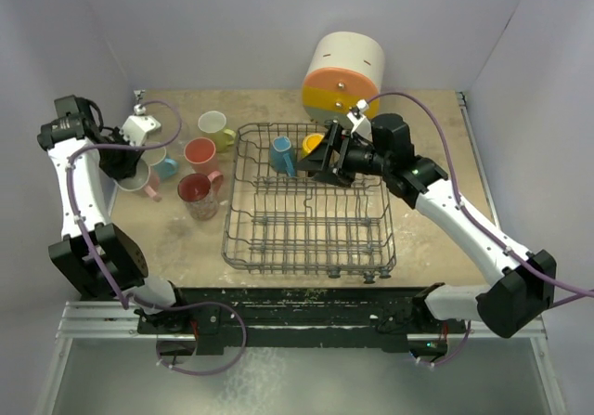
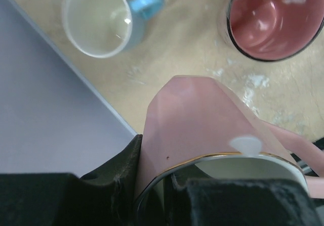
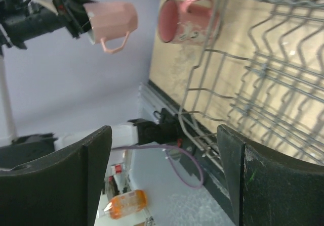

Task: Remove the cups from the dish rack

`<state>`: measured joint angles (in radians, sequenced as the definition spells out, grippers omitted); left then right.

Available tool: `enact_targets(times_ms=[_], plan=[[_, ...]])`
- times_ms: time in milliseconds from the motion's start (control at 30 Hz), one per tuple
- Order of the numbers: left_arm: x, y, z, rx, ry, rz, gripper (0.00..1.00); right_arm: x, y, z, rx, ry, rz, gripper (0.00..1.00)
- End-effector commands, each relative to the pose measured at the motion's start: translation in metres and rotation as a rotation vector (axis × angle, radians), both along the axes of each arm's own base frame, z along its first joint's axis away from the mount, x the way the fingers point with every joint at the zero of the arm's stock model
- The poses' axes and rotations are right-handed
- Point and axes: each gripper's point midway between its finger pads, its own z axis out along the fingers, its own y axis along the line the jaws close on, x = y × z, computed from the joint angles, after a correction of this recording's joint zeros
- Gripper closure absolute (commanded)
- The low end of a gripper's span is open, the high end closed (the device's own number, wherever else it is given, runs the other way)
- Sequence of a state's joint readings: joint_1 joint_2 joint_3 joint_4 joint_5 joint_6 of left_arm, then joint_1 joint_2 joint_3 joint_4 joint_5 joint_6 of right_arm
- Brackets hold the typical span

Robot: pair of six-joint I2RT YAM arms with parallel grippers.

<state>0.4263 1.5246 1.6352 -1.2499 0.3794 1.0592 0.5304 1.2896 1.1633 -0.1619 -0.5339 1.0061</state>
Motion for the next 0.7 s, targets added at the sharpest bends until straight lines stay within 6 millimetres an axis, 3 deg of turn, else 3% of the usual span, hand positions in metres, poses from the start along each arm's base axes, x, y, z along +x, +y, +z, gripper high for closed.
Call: enact_targets(times_ms=[0,200,433,667], plan=[[-0.006,0.011,-0.027,0.048,0.020,0.008,1.00,0.011,-0.018,-0.001,-0.112,-0.065,-0.046,0.14],[0.012,0.017,-0.070,-0.007,0.045,0.085,1.00,0.023,-0.035,-0.006,-0.225,-0.091,-0.114,0.14],[0.039,0.018,-0.098,-0.104,0.072,0.164,1.00,0.025,-0.048,-0.016,-0.299,-0.087,-0.158,0.14],[0.046,0.015,-0.127,-0.180,0.102,0.255,1.00,0.027,-0.050,-0.016,-0.314,-0.092,-0.165,0.14]])
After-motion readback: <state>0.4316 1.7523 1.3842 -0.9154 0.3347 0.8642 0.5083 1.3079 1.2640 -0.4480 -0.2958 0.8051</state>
